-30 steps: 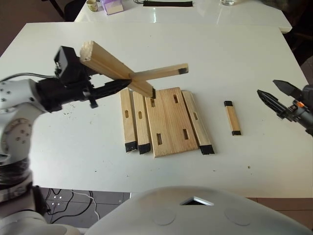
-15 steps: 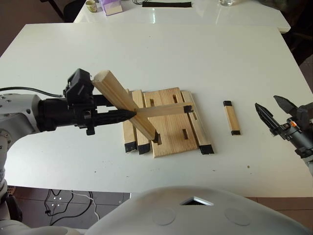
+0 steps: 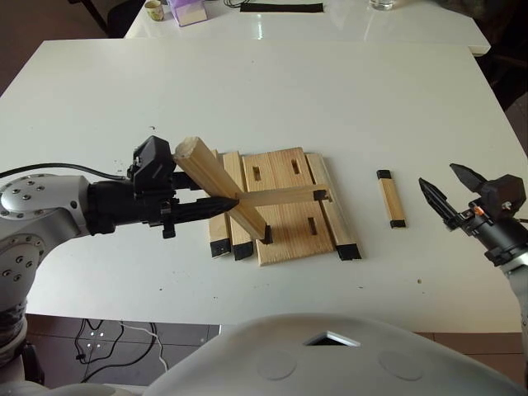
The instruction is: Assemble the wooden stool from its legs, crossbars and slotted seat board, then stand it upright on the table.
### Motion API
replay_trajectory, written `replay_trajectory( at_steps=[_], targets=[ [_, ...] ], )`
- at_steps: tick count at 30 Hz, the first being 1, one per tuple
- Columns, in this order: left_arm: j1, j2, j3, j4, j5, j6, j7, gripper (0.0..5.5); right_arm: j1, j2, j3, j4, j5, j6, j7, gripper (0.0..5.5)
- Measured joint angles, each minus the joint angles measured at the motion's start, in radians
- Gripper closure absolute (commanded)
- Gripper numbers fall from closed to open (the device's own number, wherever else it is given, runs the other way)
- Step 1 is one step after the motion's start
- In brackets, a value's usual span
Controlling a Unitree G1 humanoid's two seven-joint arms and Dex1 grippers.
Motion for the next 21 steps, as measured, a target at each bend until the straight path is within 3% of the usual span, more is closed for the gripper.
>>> replay_trajectory(
  at_steps=[21],
  targets=[
    [0.037, -0.028, -0.194, 0.018, 0.329, -0.354, -0.013, 3.36, -0.026, 0.014, 0.070, 0.004, -0.041, -0.017, -0.007, 2.32]
  ],
)
